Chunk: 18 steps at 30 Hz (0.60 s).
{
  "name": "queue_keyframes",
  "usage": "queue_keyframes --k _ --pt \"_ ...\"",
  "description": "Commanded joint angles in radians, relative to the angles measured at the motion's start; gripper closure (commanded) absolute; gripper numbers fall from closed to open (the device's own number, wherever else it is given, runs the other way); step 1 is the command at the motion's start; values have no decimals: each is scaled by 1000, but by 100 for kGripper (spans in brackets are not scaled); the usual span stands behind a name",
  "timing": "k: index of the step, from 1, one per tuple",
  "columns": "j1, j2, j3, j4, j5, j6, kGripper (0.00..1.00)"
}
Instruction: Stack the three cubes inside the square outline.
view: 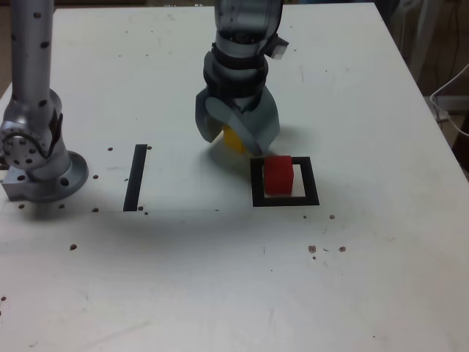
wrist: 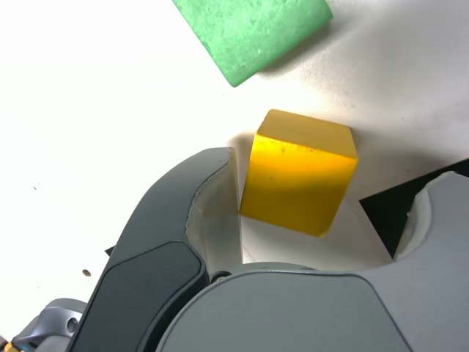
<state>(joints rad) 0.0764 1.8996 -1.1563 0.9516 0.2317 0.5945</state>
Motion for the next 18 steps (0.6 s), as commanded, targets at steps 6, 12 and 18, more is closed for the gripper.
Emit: queue_keyframes --k 6,12,18 --pt "8 9 8 -12 6 -10 44" --pt "18 12 11 -14 13 -13 55" --pt "25 12 11 -15 15 -16 70"
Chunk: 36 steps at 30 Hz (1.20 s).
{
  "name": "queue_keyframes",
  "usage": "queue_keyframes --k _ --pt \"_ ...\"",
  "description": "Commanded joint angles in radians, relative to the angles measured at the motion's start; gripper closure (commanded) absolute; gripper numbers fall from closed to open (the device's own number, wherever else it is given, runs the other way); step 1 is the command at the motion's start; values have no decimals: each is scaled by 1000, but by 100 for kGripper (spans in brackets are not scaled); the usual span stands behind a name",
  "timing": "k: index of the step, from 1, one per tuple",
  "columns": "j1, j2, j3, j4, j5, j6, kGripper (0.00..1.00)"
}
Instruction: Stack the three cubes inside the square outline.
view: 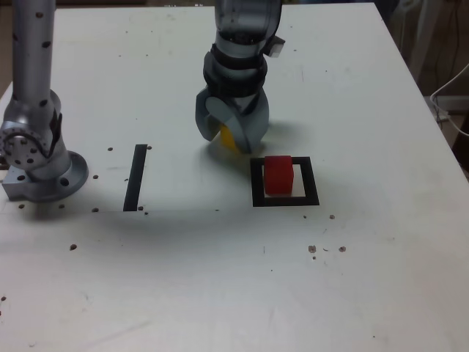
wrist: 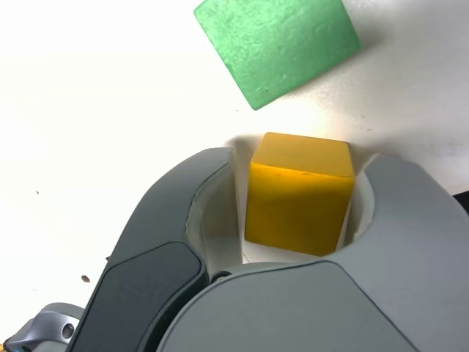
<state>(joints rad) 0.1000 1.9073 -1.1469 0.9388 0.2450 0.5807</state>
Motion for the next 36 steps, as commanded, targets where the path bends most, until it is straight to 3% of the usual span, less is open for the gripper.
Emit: queue_keyframes --k 1,13,22,29,36 --pt "1 4 1 -3 2 -2 71" --pt "-5 -36 -13 35 -5 -4 80" --pt "-87 -124 -169 253 -15 -124 81" --pt "-148 -107 -340 405 -93 -383 84" --pt "-199 -63 -418 415 -171 -658 84"
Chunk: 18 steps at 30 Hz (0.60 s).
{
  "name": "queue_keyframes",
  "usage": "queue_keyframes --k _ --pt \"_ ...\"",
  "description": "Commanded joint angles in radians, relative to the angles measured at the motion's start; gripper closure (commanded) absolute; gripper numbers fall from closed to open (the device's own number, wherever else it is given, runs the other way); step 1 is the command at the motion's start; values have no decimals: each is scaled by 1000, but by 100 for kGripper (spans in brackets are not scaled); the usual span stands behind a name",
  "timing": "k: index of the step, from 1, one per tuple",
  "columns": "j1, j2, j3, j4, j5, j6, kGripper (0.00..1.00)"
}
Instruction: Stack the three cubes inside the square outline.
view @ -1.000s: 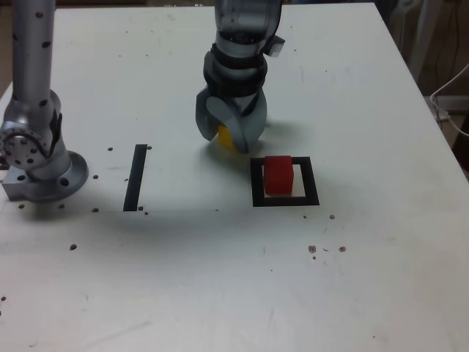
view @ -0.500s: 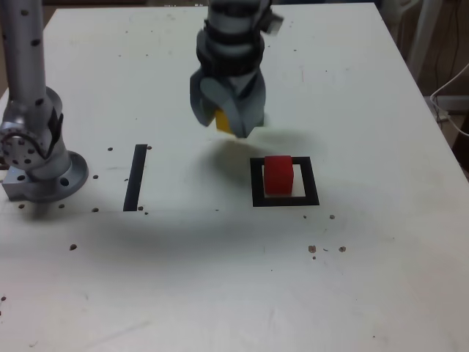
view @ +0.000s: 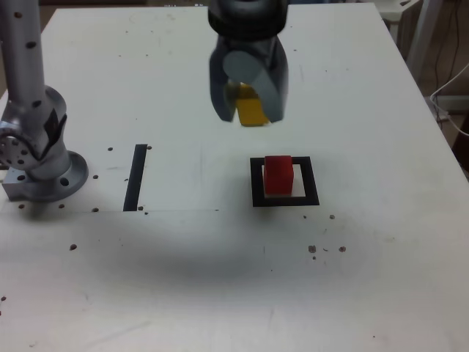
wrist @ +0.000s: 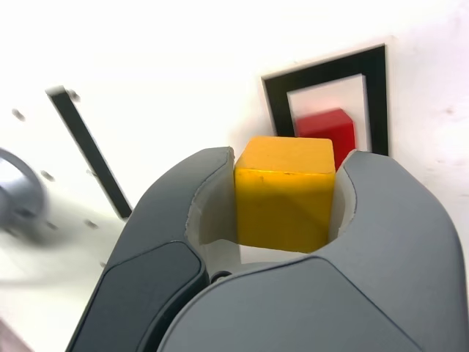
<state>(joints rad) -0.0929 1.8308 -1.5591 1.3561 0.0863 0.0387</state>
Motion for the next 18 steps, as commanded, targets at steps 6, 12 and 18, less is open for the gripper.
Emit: queue_keyframes --k 6,12,18 --pt "-13 49 -7 -30 -38 -251 84" --pt "-13 80 -13 -68 -34 -298 84" --pt "-13 107 -18 -73 -34 -300 84"
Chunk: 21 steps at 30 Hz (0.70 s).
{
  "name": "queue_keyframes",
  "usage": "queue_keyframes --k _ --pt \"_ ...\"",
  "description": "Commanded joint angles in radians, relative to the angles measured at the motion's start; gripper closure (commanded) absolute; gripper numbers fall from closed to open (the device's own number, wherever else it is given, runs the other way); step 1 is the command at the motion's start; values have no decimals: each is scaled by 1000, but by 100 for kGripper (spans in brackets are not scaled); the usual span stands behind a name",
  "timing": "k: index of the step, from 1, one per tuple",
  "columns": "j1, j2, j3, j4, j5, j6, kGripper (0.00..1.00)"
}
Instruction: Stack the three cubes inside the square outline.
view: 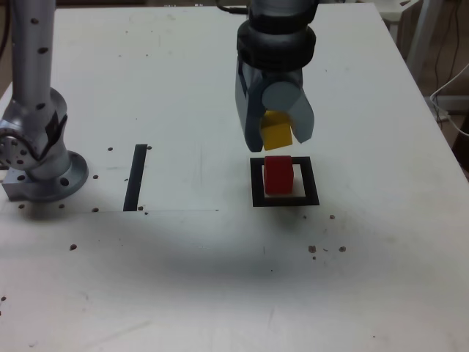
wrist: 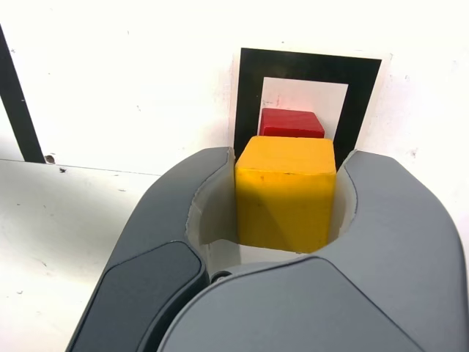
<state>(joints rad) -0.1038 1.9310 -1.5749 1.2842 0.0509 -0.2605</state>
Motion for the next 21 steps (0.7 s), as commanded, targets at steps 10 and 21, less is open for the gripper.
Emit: queue_keyframes --k 10,21 --pt "-12 32 20 -17 3 2 84" --pt "-31 62 13 -22 8 6 83"
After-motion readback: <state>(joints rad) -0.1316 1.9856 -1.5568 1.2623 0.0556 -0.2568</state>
